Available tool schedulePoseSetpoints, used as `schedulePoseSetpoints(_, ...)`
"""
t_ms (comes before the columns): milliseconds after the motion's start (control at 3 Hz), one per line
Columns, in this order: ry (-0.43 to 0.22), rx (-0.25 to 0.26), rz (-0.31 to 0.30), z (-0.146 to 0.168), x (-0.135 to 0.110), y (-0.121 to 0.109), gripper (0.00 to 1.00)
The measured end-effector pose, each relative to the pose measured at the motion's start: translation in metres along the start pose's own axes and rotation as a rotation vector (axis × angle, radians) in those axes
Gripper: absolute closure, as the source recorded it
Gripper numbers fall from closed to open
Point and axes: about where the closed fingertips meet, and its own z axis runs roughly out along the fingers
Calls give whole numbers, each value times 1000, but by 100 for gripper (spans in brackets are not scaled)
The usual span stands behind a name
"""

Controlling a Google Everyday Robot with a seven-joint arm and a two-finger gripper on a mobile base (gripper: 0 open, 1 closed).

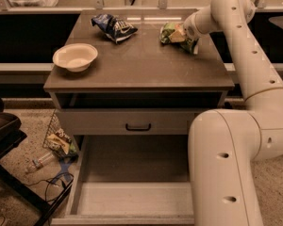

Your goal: Place green jalapeno chip bag into middle drawer

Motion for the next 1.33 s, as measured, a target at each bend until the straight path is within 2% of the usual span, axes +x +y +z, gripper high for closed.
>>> schedulePoseSetpoints(333, 1, -3, 0, 2, 1, 1, 100)
schedulePoseSetpoints(1333, 2, -2, -1, 2, 0, 1, 100)
